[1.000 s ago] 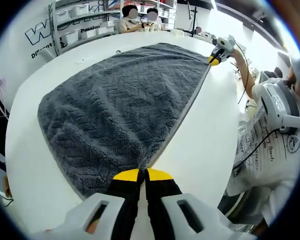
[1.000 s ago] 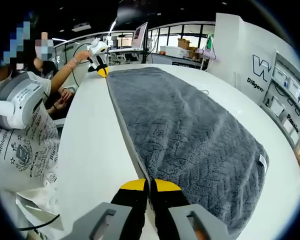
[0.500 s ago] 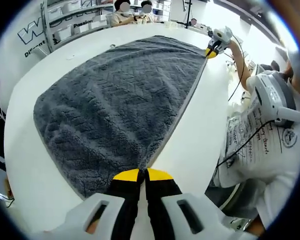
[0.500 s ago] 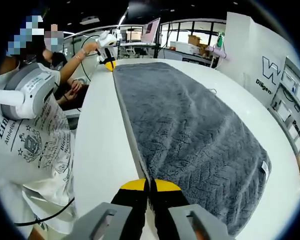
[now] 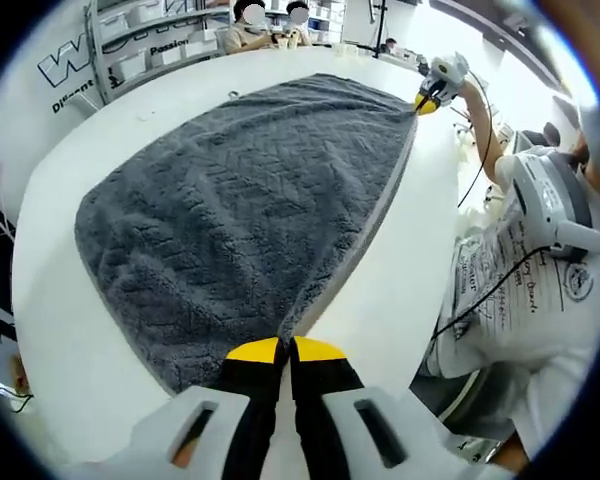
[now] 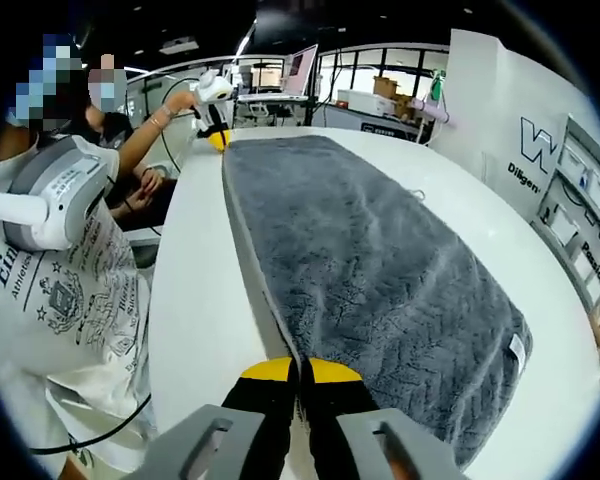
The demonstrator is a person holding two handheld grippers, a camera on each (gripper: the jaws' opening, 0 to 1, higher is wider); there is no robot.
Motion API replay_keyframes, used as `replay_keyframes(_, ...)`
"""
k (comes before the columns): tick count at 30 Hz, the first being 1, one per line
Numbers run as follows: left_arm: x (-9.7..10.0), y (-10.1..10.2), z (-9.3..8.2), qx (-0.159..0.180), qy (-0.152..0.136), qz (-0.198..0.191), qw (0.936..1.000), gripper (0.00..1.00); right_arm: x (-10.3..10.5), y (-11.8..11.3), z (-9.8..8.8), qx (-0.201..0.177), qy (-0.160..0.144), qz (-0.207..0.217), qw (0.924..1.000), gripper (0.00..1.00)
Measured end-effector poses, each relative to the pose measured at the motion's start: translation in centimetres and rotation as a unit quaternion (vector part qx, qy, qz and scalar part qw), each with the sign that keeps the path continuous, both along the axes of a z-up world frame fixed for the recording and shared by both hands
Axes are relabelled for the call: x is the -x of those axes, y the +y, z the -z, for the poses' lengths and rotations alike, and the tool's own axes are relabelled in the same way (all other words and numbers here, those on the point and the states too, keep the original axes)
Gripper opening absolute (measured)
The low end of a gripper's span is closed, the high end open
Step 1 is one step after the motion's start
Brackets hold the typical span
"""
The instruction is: Fold the towel on the table until its edges align and the towel forms a compact rectangular stack.
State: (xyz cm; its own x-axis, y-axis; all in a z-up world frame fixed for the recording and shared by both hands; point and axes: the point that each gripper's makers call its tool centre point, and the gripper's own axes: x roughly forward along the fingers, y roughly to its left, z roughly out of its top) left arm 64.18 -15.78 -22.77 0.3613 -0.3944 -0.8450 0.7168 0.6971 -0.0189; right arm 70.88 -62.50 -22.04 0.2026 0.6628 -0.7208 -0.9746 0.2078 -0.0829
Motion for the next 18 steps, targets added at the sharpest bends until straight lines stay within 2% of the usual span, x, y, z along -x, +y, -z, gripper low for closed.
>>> replay_keyframes(6, -1.4, 0.0, -1.2, 0.005, -0.012, -0.015, 0.9998, 0.05, -2.3, 0.0, -1.1, -0.02, -0.015, 0.014, 0.9996, 0.04)
replay_keyframes(8, -2.5, 0.0, -1.6, 0.003, -0.018, -0.025, 0.9995, 0.05, -3.1, 0.2, -1.2, -0.02, -0.018, 0.016, 0.9995, 0.03)
replay_keyframes(18, -6.8, 0.8, -1.6, -0.029, -0.03, -0.052, 0.9978, 0.05, -8.0, 1.0, -1.2, 0.009, -0.055, 0.035, 0.9978, 0.04)
